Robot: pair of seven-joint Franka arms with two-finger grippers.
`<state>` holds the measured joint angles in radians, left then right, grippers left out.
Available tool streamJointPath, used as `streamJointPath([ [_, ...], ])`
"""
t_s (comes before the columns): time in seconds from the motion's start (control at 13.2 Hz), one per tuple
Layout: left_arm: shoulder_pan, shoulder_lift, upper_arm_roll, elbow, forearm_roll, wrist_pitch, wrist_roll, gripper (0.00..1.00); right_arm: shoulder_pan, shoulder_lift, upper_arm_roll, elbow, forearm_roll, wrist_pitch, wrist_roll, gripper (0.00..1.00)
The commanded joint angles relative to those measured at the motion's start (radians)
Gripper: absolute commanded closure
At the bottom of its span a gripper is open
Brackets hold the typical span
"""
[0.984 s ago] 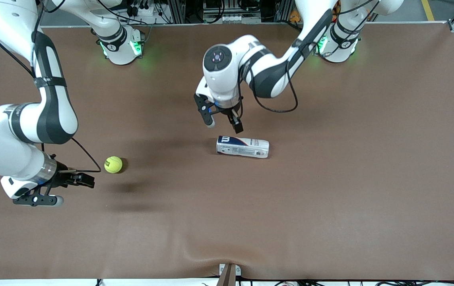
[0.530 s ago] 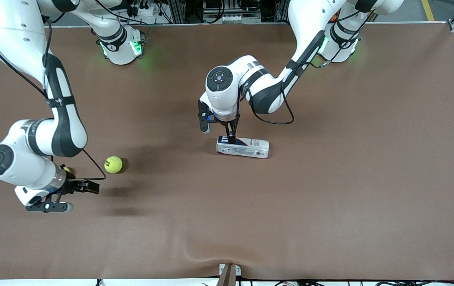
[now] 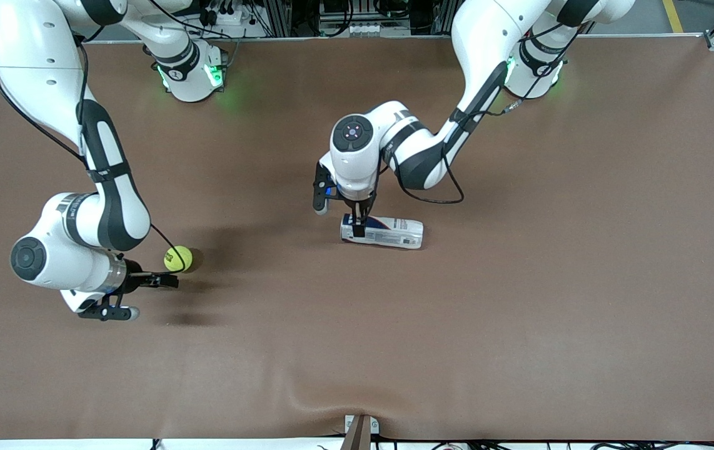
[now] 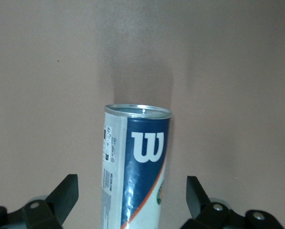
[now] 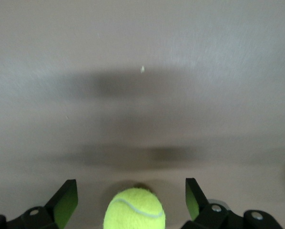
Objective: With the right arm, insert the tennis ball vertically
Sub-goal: 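Grasp the can with the left gripper while the right gripper grasps the ball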
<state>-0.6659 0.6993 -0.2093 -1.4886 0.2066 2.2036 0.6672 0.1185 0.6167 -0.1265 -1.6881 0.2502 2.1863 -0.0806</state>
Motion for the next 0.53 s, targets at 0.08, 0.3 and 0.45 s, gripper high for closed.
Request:
streamJointPath([
  [0.08,0.016,0.005,-0.005,-0.032,0.017,0.074,0.008,0.00,-0.005,-0.022,0.005,-0.074,0.056,0.009,-0.022,0.00],
  [0.3,0.020,0.026,-0.005,-0.036,0.010,0.103,0.003,0.00,0.003,-0.018,0.005,-0.117,0.081,0.015,-0.028,0.00],
  [0.45,0.019,0.046,-0.005,-0.035,0.007,0.136,-0.006,0.00,0.004,-0.020,0.010,-0.140,0.100,0.013,-0.028,0.00],
])
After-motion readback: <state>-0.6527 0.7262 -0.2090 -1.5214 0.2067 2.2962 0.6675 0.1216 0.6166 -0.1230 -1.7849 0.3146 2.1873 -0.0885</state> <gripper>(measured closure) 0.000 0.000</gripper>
